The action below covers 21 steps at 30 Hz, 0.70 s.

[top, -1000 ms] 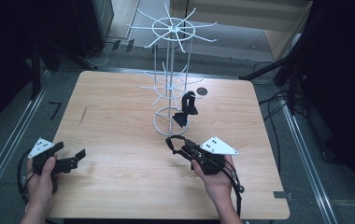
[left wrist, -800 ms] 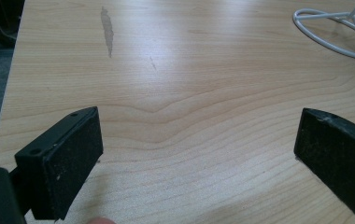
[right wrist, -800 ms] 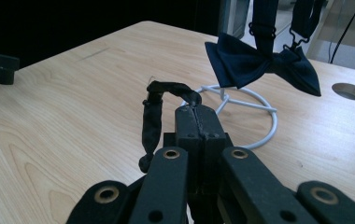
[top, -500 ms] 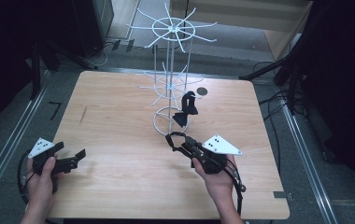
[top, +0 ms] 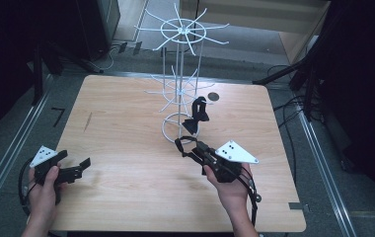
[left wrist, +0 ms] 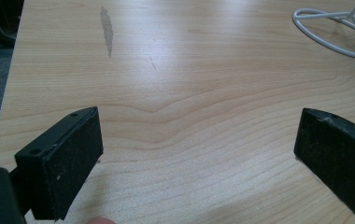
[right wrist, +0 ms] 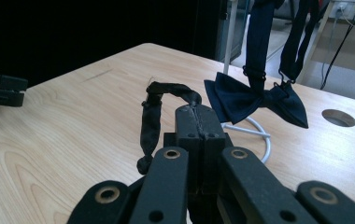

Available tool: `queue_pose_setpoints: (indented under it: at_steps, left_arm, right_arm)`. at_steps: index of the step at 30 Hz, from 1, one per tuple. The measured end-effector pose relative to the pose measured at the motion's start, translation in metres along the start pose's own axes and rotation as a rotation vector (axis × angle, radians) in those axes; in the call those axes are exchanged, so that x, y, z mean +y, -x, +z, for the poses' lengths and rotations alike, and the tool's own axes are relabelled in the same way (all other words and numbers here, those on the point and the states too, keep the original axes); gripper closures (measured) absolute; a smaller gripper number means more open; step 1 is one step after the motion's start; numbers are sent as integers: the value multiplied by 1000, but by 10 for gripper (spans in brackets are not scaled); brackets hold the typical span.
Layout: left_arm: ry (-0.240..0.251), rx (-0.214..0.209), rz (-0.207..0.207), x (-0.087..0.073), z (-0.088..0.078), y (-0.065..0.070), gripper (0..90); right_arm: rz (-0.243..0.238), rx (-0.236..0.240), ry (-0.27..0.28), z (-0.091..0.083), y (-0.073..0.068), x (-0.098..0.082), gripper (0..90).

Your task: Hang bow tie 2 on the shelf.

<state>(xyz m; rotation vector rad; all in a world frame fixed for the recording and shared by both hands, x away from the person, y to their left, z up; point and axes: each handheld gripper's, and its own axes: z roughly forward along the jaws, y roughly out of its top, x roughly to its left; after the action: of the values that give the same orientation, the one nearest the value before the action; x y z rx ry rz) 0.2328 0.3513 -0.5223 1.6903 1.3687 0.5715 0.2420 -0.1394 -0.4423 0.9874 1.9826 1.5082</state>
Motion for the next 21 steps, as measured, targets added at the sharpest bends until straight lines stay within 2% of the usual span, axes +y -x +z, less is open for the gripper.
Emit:
queue_pose_setpoints:
  at_steps: [21]
  left_arm:
    - [1, -2, 1, 0, 0, 0, 16]
  right_arm:
    - [-8, 4, 40, -3, -4, 17, 900]
